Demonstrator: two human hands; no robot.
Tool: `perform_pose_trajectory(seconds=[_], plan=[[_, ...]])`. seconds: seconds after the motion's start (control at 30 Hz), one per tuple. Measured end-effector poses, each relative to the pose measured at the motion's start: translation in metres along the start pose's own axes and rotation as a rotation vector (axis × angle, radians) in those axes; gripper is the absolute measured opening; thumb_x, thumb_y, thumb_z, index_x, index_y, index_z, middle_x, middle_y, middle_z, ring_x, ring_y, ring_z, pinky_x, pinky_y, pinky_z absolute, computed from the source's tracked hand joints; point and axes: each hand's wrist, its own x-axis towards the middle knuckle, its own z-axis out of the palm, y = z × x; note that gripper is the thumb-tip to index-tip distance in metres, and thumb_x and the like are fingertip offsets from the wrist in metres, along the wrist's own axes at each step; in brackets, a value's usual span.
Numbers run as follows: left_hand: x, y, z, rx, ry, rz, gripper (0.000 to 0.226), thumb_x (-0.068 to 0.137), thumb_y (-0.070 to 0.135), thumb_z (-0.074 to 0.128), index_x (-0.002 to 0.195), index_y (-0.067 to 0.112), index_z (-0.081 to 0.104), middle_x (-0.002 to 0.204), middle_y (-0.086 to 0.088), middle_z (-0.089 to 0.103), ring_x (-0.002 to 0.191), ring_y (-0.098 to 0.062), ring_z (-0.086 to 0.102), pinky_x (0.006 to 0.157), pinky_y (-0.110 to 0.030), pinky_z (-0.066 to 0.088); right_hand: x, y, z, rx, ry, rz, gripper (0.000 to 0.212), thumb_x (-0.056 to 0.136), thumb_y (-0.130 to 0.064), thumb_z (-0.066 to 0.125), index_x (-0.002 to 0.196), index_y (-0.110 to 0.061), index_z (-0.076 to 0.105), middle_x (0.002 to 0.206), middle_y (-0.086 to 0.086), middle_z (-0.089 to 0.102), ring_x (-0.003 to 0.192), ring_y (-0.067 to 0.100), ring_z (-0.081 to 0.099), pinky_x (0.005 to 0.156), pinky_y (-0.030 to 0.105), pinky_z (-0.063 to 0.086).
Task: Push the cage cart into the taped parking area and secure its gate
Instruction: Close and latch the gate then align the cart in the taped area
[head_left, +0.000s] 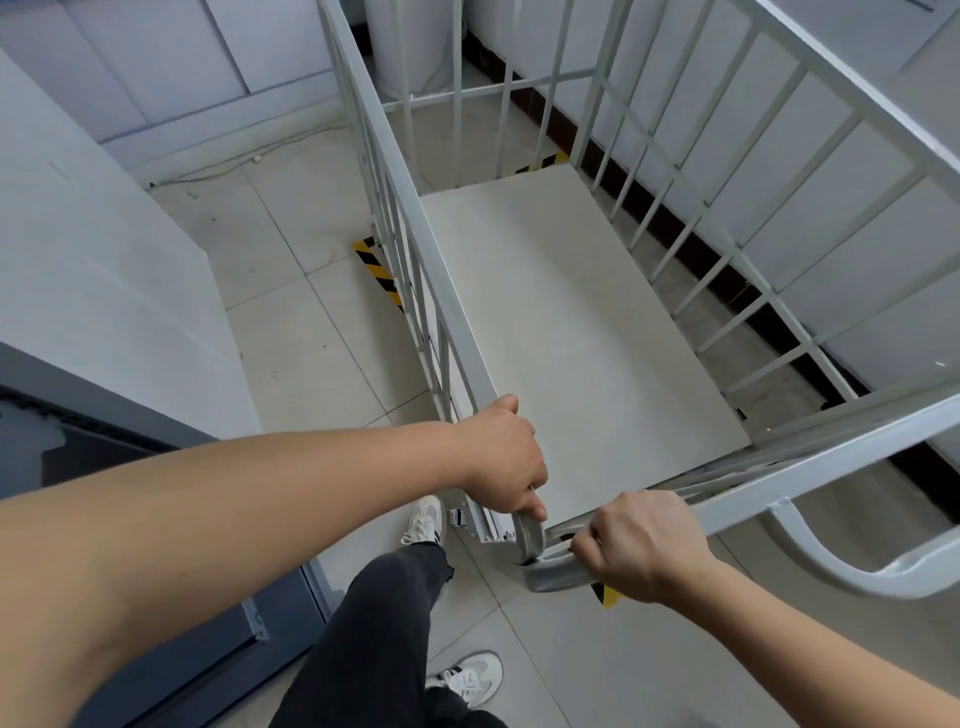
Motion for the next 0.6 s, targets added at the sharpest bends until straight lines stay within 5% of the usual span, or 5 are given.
perform_pose_trajectory(seconds=[0.17, 0.4, 0.6], plan=[[0.0007, -0.0009, 0.0018, 0.021, 0.036, 0.023, 0.045, 0.095, 0.06, 0.032, 0.072, 0.025, 0.049, 0.087, 0.006, 0.068, 0.093, -0.019, 0.054, 0.082, -0.039, 0.023, 0.0008, 0.0003, 0.0012, -0.017, 0.016, 0.007, 0.046, 0.082, -0.043, 0.032, 0.06, -0.006, 0.049, 0.053, 0.011, 0.04, 0.052, 0.03, 0.042, 0.044, 0.029, 0.022], [0.0028, 0.0002, 0.0016, 0.033, 0.029, 0.019, 0.045, 0.095, 0.06, 0.032, 0.074, 0.025, 0.051, 0.085, 0.005, 0.067, 0.094, -0.021, 0.055, 0.081, -0.039, 0.022, 0.002, 0.0021, 0.0075, -0.007, 0.048, -0.009, 0.046, 0.076, -0.042, 0.025, 0.057, -0.005, 0.044, 0.049, 0.012, 0.036, 0.04, 0.021, 0.027, 0.042, 0.03, 0.019], [0.0019, 0.0001, 0.0015, 0.031, 0.046, 0.027, 0.043, 0.095, 0.059, 0.033, 0.075, 0.026, 0.051, 0.086, 0.005, 0.068, 0.092, -0.02, 0.054, 0.079, -0.039, 0.02, 0.0017, 0.0025, 0.0066, 0.011, 0.044, -0.015, 0.045, 0.082, -0.041, 0.031, 0.055, -0.006, 0.042, 0.049, 0.01, 0.035, 0.05, 0.028, 0.039, 0.043, 0.03, 0.02]])
